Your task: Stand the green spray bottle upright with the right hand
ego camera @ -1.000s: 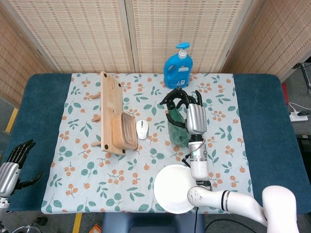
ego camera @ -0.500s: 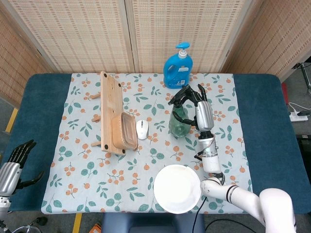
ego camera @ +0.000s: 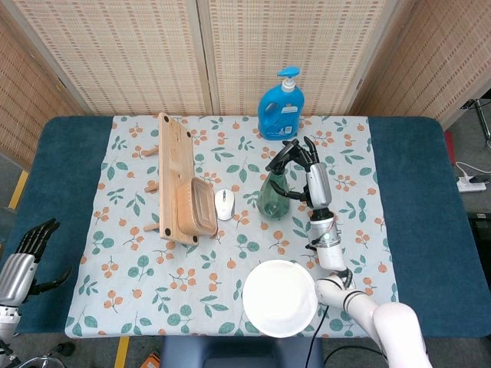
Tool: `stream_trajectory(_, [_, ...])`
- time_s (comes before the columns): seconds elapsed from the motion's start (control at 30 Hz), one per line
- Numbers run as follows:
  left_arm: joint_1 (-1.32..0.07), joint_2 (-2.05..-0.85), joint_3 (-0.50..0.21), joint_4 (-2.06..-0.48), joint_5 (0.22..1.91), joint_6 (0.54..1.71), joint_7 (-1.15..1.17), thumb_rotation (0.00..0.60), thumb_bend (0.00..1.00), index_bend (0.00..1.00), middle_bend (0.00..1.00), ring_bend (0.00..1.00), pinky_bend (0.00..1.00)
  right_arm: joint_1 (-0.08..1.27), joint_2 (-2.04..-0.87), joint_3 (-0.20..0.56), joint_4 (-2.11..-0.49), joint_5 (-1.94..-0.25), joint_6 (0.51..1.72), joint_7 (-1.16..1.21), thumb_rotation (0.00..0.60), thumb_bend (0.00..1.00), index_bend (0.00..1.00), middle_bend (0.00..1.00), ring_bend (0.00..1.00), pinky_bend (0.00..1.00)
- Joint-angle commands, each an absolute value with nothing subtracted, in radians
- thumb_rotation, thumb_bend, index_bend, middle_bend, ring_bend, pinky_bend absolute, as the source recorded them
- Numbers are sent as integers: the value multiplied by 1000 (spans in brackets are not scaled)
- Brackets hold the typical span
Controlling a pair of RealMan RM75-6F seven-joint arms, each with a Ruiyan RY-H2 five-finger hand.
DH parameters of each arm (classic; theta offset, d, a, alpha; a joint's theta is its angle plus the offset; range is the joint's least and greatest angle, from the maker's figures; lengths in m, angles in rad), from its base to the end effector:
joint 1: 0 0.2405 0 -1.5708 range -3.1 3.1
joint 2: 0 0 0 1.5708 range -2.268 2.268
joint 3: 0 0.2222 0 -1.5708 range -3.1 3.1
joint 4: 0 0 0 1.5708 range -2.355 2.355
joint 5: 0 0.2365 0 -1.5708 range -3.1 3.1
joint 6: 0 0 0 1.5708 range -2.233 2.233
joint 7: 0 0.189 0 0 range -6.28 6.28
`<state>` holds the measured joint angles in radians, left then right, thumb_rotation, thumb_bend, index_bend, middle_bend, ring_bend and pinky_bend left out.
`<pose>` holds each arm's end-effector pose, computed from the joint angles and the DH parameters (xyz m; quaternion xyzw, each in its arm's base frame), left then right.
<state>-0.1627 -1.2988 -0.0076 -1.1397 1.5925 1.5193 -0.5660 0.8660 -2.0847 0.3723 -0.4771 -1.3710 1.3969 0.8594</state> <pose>-0.3340 0.2478 0.1111 -0.5790 -0.4333 -0.4908 0.4859 -0.1094 -0.4420 -0.0105 0.4294 -0.4294 0.7382 0.2938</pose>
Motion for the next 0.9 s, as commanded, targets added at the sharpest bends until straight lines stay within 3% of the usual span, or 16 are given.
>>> stream_trajectory(0.03, [-162,-1301,-9,-1139,1593,1525,-565,600,261,4,0,0,0,886,-2107,372,-430,-1383,1419,886,600,215,251,548,252,38])
stream_trajectory(0.9, [-172,-1335,-8,-1099,1592,1513,-583,600,260,0,0,0,0,897,-2205,339,-225,-1369,1391,1031,600,145,270,548,252,59])
